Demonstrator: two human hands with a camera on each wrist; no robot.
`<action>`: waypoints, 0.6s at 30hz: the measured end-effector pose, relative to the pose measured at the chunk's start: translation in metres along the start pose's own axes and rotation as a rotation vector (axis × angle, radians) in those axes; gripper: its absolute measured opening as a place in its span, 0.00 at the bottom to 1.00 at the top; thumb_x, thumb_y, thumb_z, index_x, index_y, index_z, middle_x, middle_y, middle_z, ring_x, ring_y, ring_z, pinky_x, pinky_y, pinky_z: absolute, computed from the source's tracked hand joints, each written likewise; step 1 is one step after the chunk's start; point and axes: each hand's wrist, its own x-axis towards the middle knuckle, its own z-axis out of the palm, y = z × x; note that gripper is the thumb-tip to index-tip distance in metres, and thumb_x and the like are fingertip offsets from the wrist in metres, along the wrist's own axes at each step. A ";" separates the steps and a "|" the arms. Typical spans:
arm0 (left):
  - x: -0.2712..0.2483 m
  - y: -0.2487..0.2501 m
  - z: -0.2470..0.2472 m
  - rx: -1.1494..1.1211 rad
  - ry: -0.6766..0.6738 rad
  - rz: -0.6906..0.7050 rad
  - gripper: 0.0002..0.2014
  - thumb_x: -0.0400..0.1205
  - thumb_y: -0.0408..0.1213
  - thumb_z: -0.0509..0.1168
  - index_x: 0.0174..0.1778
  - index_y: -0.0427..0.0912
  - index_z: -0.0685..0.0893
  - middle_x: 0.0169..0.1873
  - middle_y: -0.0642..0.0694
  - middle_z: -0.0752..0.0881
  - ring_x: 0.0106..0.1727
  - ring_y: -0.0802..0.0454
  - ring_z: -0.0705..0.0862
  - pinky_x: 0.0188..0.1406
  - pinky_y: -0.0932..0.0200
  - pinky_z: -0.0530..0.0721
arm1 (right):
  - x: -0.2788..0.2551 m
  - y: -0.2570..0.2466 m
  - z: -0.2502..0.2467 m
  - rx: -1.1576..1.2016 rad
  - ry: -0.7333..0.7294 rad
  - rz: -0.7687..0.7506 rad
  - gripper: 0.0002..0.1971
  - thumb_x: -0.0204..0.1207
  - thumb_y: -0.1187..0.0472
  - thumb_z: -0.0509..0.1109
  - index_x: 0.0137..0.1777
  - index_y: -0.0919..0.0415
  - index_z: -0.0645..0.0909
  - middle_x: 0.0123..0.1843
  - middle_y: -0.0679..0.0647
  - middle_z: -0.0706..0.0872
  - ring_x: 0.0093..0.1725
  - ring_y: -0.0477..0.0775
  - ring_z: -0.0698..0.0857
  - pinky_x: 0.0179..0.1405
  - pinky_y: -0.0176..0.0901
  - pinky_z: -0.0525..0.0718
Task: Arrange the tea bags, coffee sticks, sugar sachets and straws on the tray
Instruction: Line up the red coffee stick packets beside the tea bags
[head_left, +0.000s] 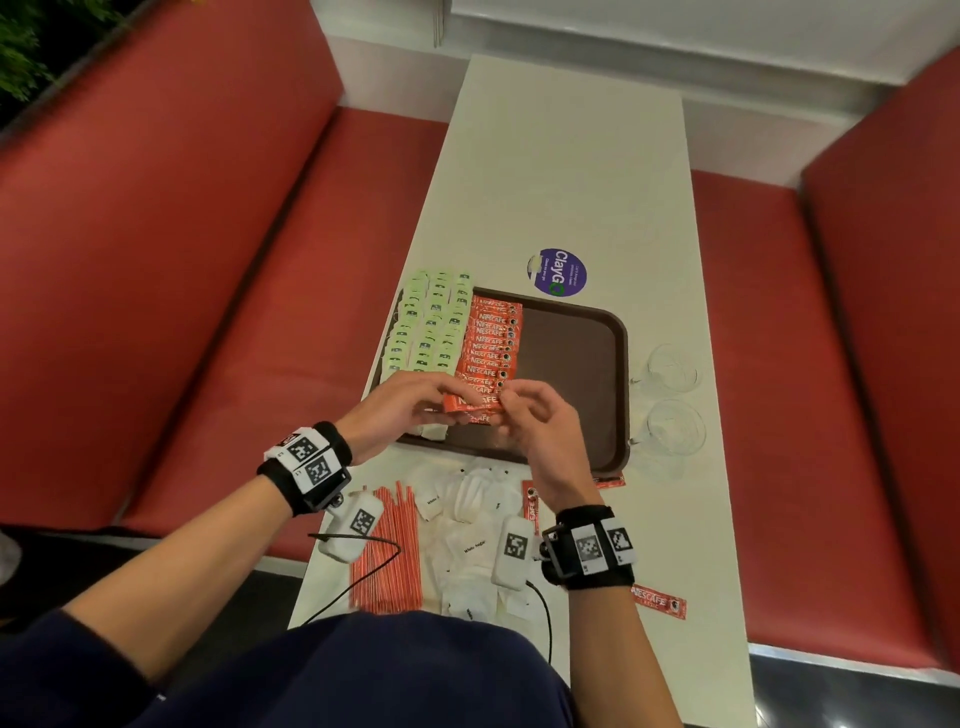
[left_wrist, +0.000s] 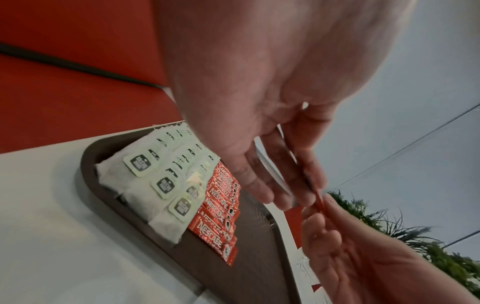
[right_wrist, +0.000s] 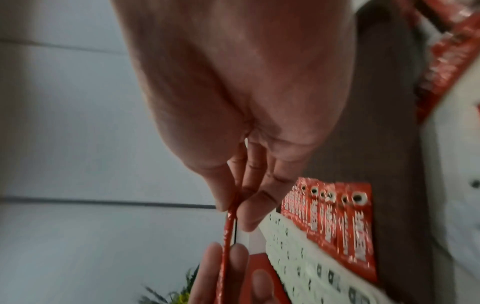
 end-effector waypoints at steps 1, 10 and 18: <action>0.000 0.001 -0.001 -0.003 0.006 -0.011 0.22 0.94 0.26 0.52 0.61 0.35 0.95 0.65 0.40 0.92 0.68 0.35 0.90 0.77 0.40 0.85 | 0.000 -0.002 -0.002 -0.056 0.018 -0.036 0.12 0.88 0.61 0.77 0.68 0.64 0.86 0.54 0.61 0.95 0.48 0.56 0.91 0.51 0.50 0.93; 0.004 -0.005 0.008 0.137 0.182 0.077 0.12 0.87 0.27 0.73 0.64 0.44 0.85 0.47 0.41 0.97 0.53 0.46 0.97 0.57 0.57 0.92 | -0.002 0.001 -0.017 -0.450 0.077 -0.152 0.08 0.84 0.55 0.82 0.60 0.48 0.91 0.50 0.45 0.98 0.56 0.46 0.96 0.65 0.58 0.92; 0.014 -0.029 0.010 0.480 0.281 0.177 0.11 0.87 0.34 0.75 0.63 0.52 0.87 0.53 0.57 0.94 0.56 0.61 0.91 0.64 0.56 0.89 | 0.015 0.019 -0.035 -0.815 0.113 -0.198 0.02 0.83 0.55 0.82 0.51 0.45 0.93 0.44 0.37 0.94 0.48 0.36 0.91 0.52 0.34 0.86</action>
